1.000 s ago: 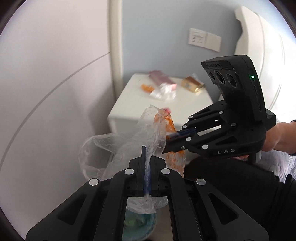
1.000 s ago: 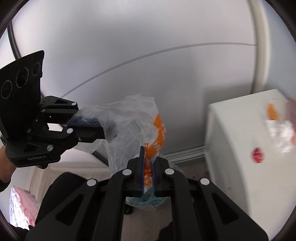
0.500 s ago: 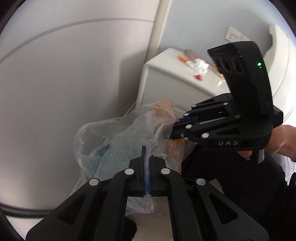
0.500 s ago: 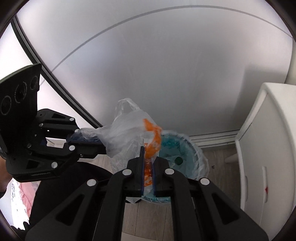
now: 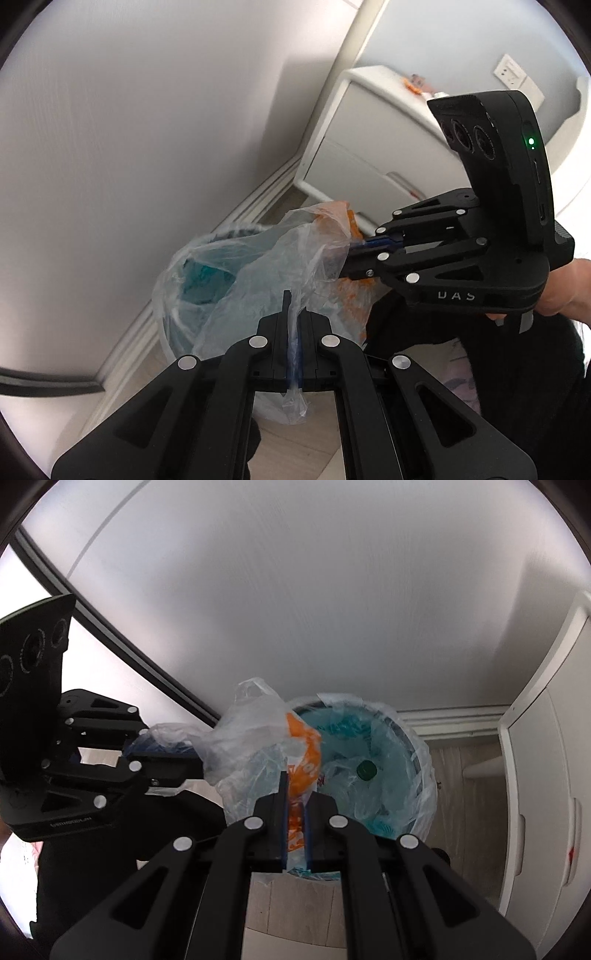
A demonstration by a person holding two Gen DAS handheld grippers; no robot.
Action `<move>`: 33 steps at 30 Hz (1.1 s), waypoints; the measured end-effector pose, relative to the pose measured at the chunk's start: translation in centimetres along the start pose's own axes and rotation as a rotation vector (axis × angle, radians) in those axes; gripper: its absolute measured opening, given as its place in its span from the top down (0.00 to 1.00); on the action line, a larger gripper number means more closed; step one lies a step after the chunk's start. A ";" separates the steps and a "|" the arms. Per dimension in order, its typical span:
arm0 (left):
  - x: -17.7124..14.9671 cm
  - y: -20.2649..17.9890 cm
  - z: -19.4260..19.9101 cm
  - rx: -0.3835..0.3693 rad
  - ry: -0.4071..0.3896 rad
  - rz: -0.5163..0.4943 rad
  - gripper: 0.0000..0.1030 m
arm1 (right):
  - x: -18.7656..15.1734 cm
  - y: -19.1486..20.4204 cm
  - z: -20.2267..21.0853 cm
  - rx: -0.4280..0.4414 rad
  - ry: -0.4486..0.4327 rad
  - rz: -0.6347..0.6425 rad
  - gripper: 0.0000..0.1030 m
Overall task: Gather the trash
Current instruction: 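Carry the orange-print bag with both grippers over the trash bin, then open both grippers to drop the plastic bag into the bin, then move both tools back to the nightstand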
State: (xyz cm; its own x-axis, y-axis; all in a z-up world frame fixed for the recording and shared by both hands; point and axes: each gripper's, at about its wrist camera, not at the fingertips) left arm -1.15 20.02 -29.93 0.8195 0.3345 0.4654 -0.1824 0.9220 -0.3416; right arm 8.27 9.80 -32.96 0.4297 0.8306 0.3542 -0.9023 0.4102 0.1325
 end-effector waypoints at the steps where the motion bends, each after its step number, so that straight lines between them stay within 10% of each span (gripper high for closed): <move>1: -0.1 0.3 -0.6 0.006 0.011 0.001 1.00 | 0.0 -0.1 -0.4 -0.009 0.006 0.000 0.92; 5: -0.5 1.2 -2.0 0.009 0.036 0.010 0.99 | -0.3 -0.5 -2.0 -0.043 0.033 0.016 0.89; 7: -0.6 1.7 -2.4 0.013 0.038 0.025 0.93 | -0.4 -0.7 -2.4 -0.055 0.040 0.015 0.63; 8: -0.6 1.9 -2.6 0.013 0.037 0.033 0.82 | -0.5 -0.8 -2.6 -0.062 0.041 0.019 0.38; 10: -0.7 2.2 -2.7 0.018 0.035 0.045 0.63 | -0.6 -0.8 -2.7 -0.074 0.046 0.025 0.20; 14: -1.0 2.7 -2.8 0.043 0.018 0.047 0.23 | -0.6 -0.7 -2.1 -0.110 0.035 0.037 0.09; 18: -1.7 3.2 -2.5 0.075 -0.004 0.039 0.06 | -0.6 -0.6 -1.6 -0.149 0.018 0.061 0.08; 33: -1.7 2.2 -2.0 0.090 -0.017 0.006 0.06 | -0.3 -0.2 0.1 -0.173 -0.005 0.082 0.08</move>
State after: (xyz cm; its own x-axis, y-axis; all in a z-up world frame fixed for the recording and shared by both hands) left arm -1.92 21.11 -33.11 0.8092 0.3428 0.4772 -0.2363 0.9335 -0.2698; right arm 8.31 9.40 -33.03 0.3540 0.8625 0.3615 -0.9147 0.4000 -0.0586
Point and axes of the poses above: each gripper's, at about its wrist camera, not at the fingertips, and z roughly against the way its jaws point, y to its left, x to its top, and after that the axes turned 6 degrees about z, right-handed
